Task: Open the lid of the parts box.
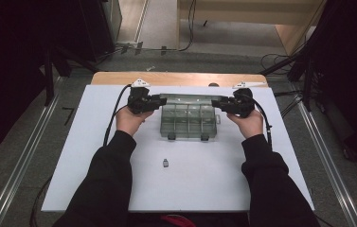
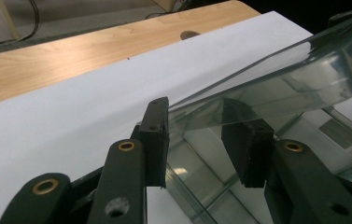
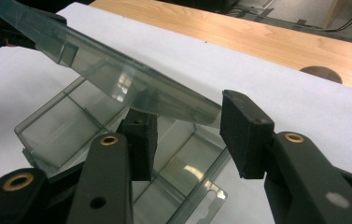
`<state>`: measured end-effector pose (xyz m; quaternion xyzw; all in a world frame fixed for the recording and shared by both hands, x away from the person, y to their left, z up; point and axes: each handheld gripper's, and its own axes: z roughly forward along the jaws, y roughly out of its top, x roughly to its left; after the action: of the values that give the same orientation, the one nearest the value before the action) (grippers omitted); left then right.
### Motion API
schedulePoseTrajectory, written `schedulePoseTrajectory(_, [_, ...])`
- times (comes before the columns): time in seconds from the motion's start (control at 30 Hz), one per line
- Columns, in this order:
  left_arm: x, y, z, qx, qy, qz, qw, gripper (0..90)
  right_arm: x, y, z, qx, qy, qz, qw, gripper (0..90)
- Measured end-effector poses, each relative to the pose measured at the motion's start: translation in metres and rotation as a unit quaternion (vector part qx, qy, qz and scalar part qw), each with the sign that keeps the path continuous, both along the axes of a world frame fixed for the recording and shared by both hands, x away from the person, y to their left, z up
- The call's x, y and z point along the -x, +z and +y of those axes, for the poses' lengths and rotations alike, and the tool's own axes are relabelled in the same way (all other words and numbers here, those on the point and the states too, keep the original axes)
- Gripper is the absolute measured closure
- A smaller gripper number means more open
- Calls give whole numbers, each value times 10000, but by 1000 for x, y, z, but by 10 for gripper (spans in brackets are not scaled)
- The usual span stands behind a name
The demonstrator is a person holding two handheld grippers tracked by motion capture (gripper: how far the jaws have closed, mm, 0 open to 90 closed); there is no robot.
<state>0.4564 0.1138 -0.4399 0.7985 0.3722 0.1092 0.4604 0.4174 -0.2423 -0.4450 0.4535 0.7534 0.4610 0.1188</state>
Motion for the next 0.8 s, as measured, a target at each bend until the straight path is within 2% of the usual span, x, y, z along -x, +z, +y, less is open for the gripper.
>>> schedulePoseTrajectory(0.17, [-2, 1, -1, -15, 66, -39, 10000, 604, -4, 4, -1, -17, -82, -16, 10000, 558])
schedulePoseTrajectory(0.23, [-2, 0, -5, -98, 124, -131, 9998, 601, -6, 5, -1, -58, -125, -4, 9999, 562])
schedulePoseTrajectory(0.5, [-6, -5, -9, -17, 224, -156, 9996, 602, -12, 5, 1, -18, -152, -71, 9999, 578])
schedulePoseTrajectory(0.7, [-10, -7, -9, 56, 302, -147, 9994, 606, -16, 0, 4, -19, -316, -60, 9995, 596])
schedulePoseTrajectory(0.8, [-13, -8, -11, -23, 339, -141, 9993, 614, -16, 0, 4, -6, -365, -100, 9993, 605])
